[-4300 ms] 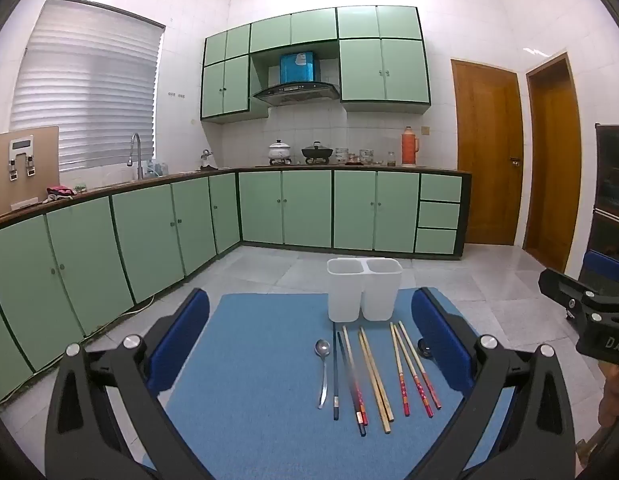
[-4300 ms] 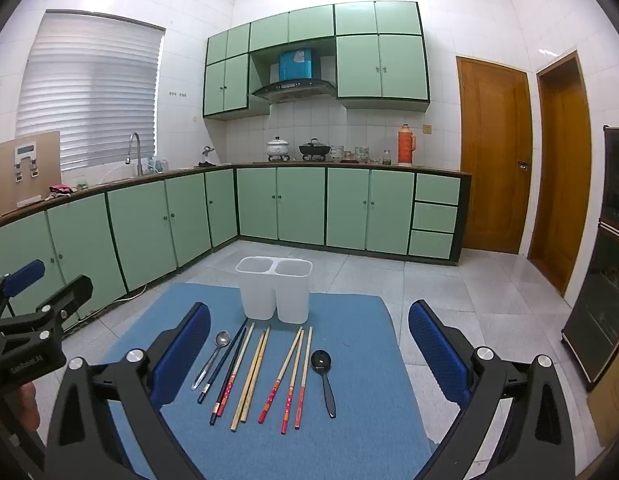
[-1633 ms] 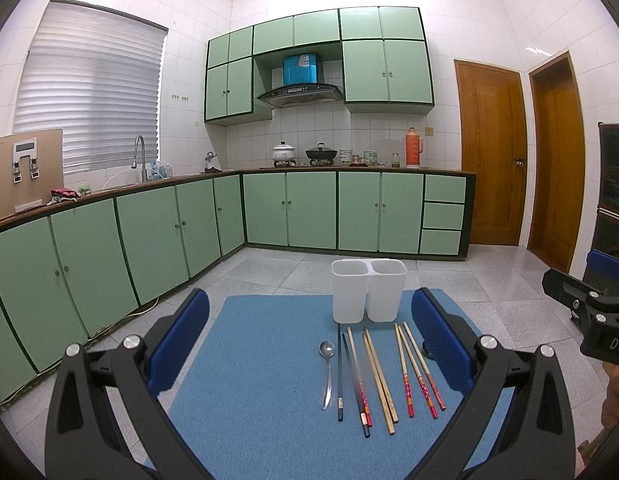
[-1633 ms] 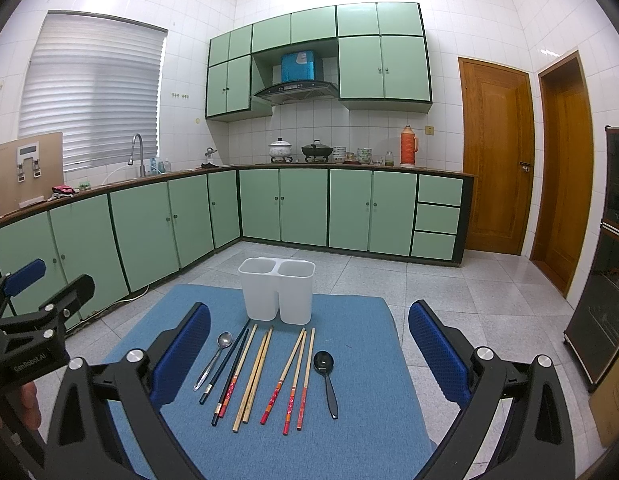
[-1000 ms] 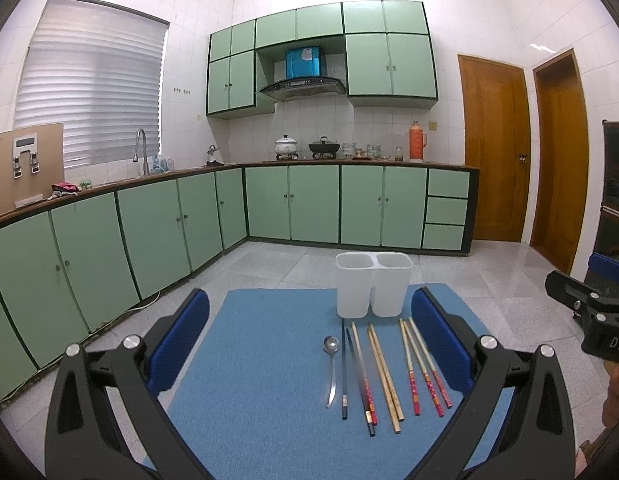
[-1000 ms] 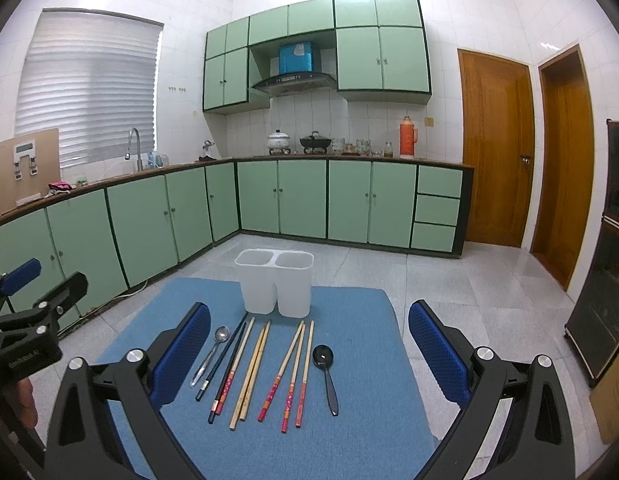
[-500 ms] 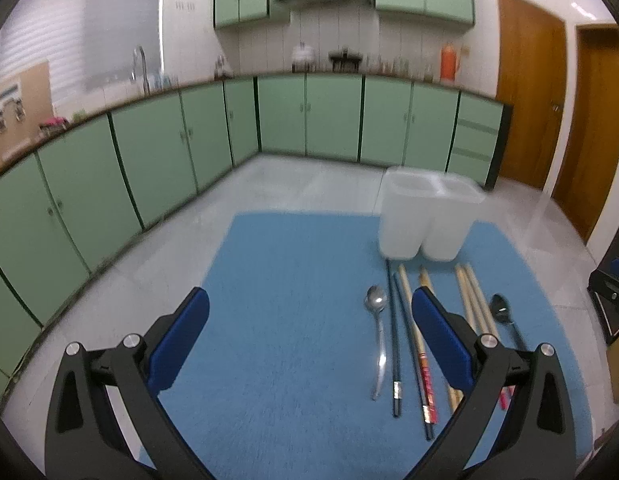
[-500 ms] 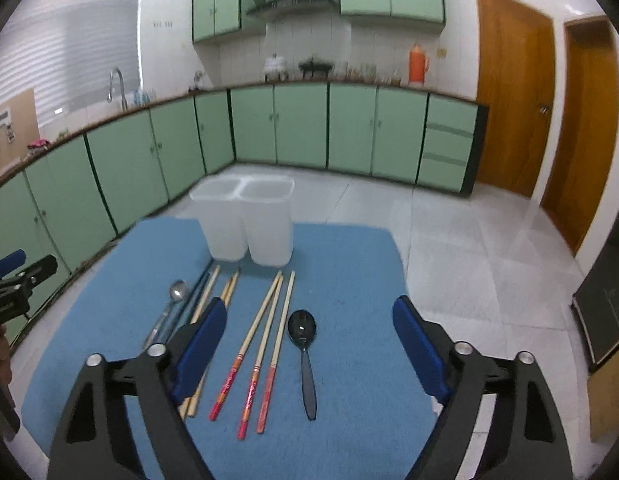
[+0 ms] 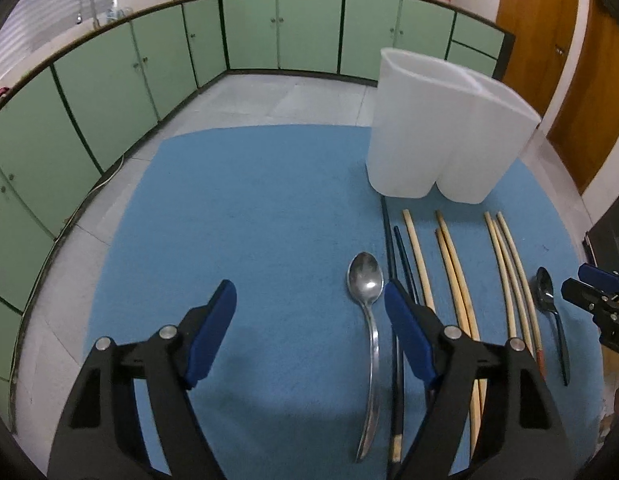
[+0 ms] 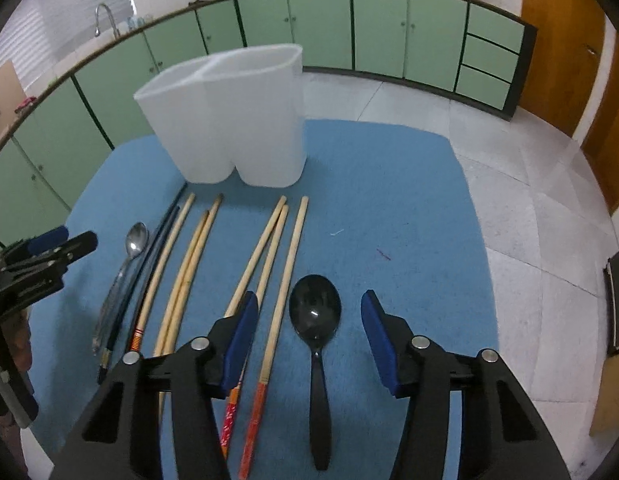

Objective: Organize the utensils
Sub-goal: 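Move the right tool down to the black spoon while the left tool approaches the silver spoon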

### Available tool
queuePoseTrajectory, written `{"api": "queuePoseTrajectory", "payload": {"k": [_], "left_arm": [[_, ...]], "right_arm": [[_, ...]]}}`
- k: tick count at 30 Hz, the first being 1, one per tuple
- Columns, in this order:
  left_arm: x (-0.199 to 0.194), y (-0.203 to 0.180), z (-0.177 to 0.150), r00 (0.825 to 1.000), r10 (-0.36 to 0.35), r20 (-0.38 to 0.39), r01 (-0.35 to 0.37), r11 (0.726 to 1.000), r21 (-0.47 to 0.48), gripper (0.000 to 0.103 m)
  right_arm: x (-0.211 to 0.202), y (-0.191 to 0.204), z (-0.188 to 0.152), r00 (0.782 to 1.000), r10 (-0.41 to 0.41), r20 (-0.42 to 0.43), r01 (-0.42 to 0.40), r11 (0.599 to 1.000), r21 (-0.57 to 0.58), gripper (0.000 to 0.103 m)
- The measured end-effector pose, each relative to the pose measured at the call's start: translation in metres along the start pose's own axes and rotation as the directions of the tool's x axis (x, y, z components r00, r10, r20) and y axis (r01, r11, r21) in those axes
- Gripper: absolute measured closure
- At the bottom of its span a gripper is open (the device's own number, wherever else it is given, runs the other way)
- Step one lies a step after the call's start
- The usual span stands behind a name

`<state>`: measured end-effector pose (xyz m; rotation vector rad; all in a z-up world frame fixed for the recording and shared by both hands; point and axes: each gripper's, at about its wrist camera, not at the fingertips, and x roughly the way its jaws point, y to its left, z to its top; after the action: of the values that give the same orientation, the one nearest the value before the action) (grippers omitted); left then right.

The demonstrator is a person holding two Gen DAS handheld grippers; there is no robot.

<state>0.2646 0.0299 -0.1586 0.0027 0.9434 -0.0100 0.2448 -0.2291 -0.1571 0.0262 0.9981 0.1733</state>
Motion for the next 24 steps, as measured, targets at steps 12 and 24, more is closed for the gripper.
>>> {"api": "queuePoseTrajectory", "payload": {"k": [12, 24], "left_arm": [[0.029, -0.01, 0.005, 0.999, -0.003, -0.046, 0.004, 1.0, 0.009, 0.029], [0.044, -0.015, 0.005, 0.997, -0.051, -0.063, 0.051, 0.999, 0.0, 0.035]], "right_arm": [[0.032, -0.01, 0.004, 0.998, 0.007, -0.067, -0.007, 1.0, 0.001, 0.063], [0.038, -0.001, 0.004, 0.998, 0.01, -0.069, -0.013, 0.999, -0.032, 0.071]]}}
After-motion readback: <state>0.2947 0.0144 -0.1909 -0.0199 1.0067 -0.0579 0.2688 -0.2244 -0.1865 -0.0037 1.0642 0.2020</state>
